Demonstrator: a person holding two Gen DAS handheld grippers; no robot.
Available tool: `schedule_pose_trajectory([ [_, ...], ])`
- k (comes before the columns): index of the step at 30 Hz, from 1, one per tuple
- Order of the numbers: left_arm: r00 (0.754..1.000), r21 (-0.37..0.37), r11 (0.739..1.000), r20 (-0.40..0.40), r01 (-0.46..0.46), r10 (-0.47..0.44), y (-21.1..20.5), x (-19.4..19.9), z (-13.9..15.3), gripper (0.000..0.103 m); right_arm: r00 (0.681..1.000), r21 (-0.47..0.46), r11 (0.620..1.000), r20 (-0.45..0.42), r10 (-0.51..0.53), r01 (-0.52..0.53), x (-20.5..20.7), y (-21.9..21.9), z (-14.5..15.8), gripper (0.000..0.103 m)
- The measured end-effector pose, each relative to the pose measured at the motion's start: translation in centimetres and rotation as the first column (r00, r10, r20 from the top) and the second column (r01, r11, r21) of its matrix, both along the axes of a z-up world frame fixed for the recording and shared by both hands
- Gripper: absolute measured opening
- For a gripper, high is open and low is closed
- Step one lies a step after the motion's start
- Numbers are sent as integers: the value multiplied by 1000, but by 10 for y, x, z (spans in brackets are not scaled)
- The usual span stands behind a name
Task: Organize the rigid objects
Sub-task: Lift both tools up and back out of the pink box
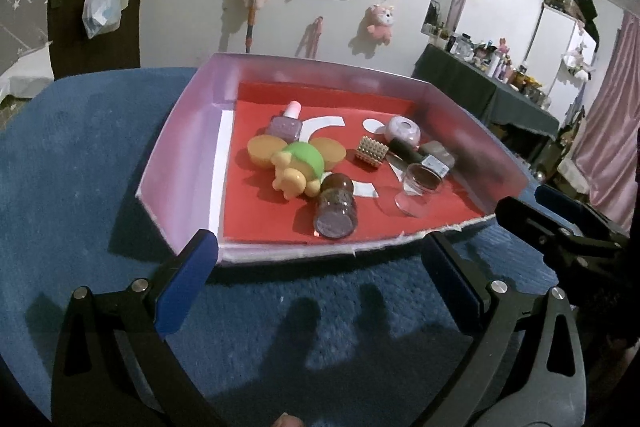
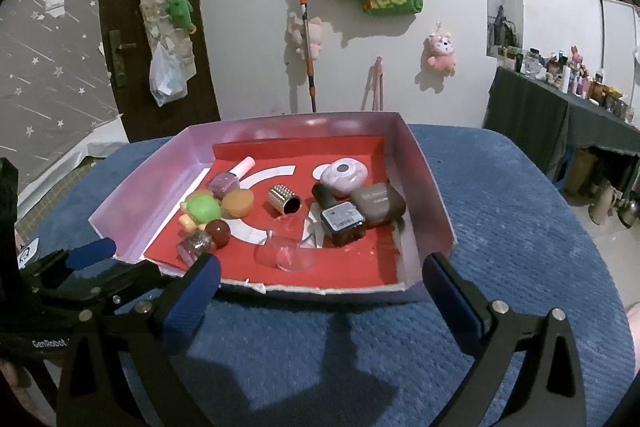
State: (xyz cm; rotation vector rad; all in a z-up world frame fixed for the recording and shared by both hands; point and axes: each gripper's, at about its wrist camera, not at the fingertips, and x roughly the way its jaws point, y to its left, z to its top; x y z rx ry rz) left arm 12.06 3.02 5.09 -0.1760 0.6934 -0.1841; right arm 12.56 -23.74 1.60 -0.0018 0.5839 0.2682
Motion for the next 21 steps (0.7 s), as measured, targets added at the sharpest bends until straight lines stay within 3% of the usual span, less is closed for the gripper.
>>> schedule_pose_trajectory([
  [7,1000,24,1000,-29,-13,13,1,-19,-5,103,999,3,1000,-39,0,0,-18,-7,-6,103],
  [21,992,104,995,-126,-6,20,-11,-33,-35,103,982,-29,999,-190,9,-15,-31,-15,-50,103],
])
